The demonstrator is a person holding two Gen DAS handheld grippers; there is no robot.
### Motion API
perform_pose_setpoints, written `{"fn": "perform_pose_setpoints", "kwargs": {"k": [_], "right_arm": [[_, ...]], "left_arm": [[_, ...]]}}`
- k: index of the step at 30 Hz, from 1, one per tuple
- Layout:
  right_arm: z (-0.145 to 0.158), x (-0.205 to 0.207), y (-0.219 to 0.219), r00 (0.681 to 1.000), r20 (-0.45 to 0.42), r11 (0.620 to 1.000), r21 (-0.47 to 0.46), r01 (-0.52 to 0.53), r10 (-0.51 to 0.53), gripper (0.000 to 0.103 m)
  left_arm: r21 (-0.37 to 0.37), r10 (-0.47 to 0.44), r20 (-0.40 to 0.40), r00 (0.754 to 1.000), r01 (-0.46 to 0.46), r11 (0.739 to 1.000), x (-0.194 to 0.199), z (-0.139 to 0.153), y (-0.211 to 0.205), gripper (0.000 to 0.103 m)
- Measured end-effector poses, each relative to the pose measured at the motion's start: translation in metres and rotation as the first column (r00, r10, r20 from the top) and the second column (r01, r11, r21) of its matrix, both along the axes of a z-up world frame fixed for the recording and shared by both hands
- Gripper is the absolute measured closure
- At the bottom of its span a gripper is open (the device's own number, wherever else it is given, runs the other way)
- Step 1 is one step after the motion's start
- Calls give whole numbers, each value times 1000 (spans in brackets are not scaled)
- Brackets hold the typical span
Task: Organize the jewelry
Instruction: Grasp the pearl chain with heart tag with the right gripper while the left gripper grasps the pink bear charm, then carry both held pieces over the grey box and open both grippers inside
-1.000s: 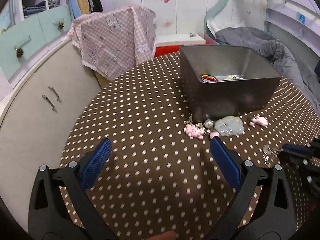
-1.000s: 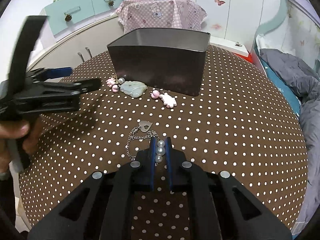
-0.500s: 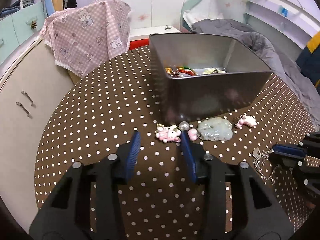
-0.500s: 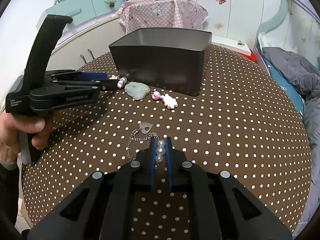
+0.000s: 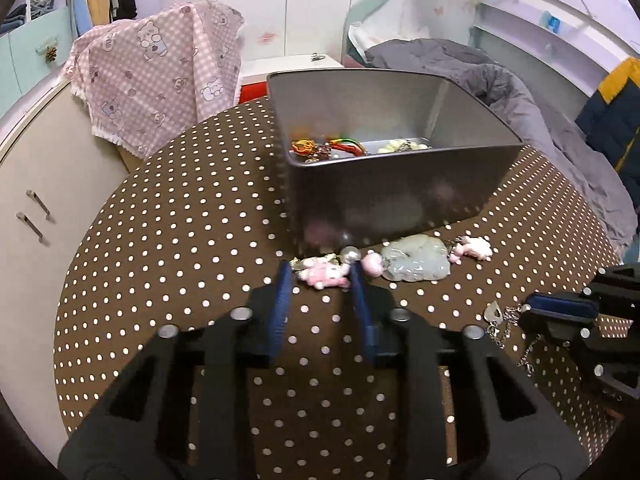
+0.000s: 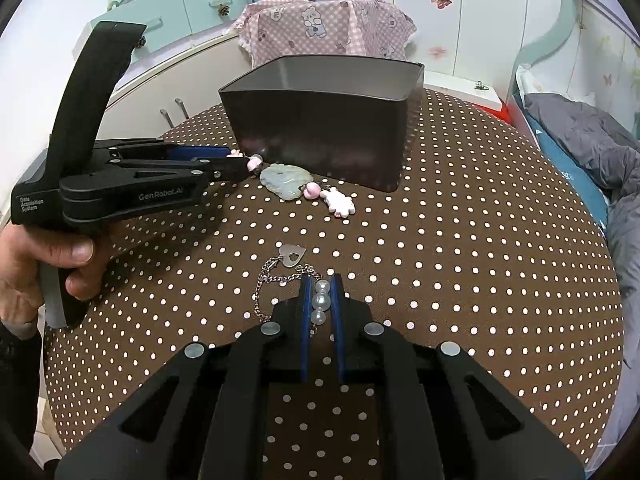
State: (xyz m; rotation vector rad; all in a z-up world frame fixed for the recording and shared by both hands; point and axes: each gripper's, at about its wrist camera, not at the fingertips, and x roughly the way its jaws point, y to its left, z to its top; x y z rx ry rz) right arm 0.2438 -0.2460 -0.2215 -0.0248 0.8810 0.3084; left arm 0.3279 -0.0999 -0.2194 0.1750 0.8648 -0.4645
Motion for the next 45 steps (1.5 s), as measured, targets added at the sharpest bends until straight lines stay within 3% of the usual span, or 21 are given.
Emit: {"fn": "perform_pose_setpoints", "kwargs": {"k": [8,9,10,11,14,16,17,20,29,36,45], "right_arm": [[0,0,-1,1000,-1,1000,5,0,0,95],[0,0,-1,1000,-1,1000,6,0,0,95],[0,0,-2,1000,-1,1000,7,0,0,95],[0,0,-2,1000,-1,1000,8,0,0,95],[0,0,-3,1000,-3,1000,12,-1,1,95],[0,0,-3,1000,-3,1000,14,-1,1,95],[0,0,-3,1000,-3,1000,14,-1,1,95],[1,-1,-1,1000,3,1000,-6,-5,5,95],[14,-16,-11,1000,14,999,43,-12,11,95],[67,-26,-25,994,105,995,90,-40,31,95],[144,-27,-32,971,235,995,70,-64,46,95]], "left_arm": [[-50,13,-10,1000,-13,999,-14,6,14,74],[-46,15,-4,1000,-15,999,-14,7,13,51],[-34,30,15,999,-29,999,-14,9,11,35],[-23,44,37,998,-44,999,-13,10,10,27],[37,51,25,998,-52,998,-7,2,0,27],[48,34,11,999,-34,998,-7,-2,-3,41],[42,24,10,1000,-24,999,-9,-1,-3,61],[34,9,12,1000,-9,999,-17,-1,-3,76],[-46,5,14,1000,-5,999,-41,8,22,77],[-113,31,91,995,-20,993,-62,47,41,77],[-160,44,197,979,-13,987,-72,106,54,77]]}}
